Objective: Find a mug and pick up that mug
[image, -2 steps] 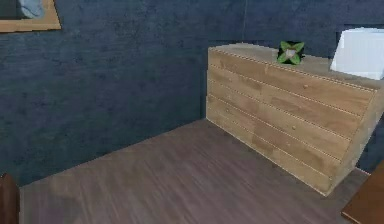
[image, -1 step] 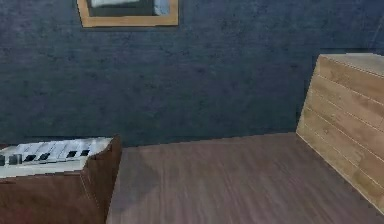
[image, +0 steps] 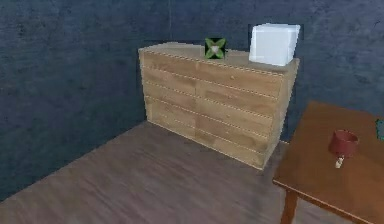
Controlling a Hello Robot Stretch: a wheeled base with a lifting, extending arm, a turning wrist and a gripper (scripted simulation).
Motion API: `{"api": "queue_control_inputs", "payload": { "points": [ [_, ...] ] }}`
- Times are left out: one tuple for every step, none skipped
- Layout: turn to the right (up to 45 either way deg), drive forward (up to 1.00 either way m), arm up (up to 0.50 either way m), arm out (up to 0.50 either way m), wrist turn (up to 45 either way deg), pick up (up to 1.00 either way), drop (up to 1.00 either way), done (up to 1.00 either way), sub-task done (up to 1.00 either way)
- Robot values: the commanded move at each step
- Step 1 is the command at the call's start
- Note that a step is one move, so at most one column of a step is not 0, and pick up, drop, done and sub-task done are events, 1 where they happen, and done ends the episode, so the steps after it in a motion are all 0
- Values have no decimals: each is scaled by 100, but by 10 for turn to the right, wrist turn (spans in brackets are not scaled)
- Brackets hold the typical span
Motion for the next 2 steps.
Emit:
{"api": "queue_control_inputs", "payload": {
  "points": [
    [60, 0, 0, 0, 0, 0, 0, 0, 0],
    [0, 70, 0, 0, 0, 0, 0, 0, 0]
  ]
}}
